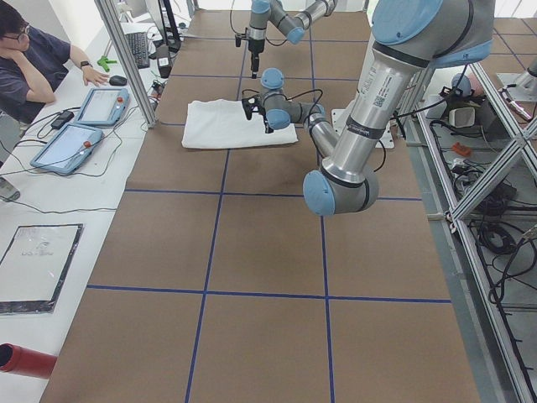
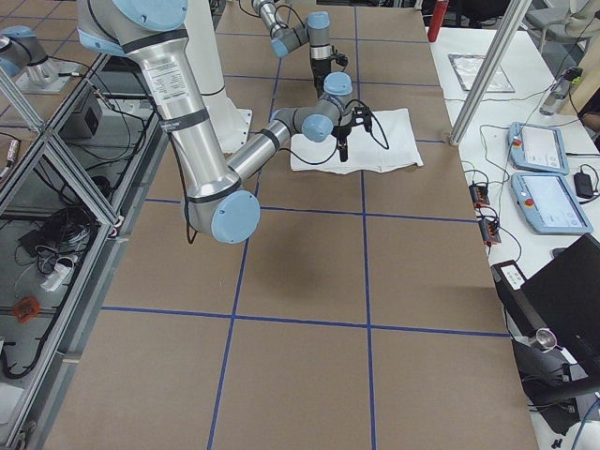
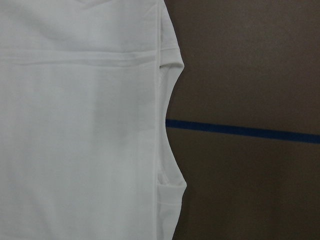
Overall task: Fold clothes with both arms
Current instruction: 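Move the left gripper to the shirt's near corner while the right gripper holds the side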
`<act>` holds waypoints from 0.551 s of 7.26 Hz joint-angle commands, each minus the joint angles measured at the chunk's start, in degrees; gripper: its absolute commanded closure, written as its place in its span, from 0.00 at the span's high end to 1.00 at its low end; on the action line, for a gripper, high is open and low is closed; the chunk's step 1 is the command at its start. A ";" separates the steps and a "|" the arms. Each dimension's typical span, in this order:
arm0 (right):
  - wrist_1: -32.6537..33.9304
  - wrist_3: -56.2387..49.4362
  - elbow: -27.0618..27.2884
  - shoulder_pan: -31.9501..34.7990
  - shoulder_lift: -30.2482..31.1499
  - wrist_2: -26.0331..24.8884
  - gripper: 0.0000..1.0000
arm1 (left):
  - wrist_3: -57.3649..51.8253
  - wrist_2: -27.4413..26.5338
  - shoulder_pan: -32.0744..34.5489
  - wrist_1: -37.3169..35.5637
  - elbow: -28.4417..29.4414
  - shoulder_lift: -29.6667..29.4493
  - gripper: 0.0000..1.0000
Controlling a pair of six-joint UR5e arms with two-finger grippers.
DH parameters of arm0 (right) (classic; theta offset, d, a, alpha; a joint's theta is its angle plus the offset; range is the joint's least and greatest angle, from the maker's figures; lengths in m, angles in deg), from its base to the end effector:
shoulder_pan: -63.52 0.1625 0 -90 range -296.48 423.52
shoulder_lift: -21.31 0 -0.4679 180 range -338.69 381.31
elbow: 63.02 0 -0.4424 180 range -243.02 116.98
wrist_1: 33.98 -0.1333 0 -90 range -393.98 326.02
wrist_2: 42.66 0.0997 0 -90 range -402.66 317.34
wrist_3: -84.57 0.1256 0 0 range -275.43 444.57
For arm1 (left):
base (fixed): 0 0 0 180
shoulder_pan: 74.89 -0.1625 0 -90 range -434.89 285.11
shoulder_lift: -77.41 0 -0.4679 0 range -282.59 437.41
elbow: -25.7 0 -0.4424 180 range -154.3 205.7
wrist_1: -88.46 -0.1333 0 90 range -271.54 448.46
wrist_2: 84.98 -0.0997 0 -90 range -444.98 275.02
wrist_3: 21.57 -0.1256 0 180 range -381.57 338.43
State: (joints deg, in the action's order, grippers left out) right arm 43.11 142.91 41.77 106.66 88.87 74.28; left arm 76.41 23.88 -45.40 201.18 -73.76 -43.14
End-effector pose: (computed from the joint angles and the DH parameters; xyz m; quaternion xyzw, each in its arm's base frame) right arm -0.4445 -0.5212 0.3225 0.0827 -0.4555 -0.0101 0.8863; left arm 0.5881 -0.4391 0.2469 -0.0416 0.5305 -0.1898 0.8251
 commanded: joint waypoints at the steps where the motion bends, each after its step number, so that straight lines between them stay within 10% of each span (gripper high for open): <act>1: -0.19 6.59 6.81 -1.55 5.63 1.10 1.00 | 4.92 -7.39 -8.44 -8.91 -2.94 0.66 1.00; 4: -0.19 6.96 7.36 -2.97 6.18 0.48 1.00 | 5.20 -9.45 -11.12 -9.36 -0.39 0.67 0.90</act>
State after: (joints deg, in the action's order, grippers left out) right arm 42.93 149.55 48.86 104.02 94.87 74.88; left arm 81.47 14.96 -56.25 192.13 -74.63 -42.49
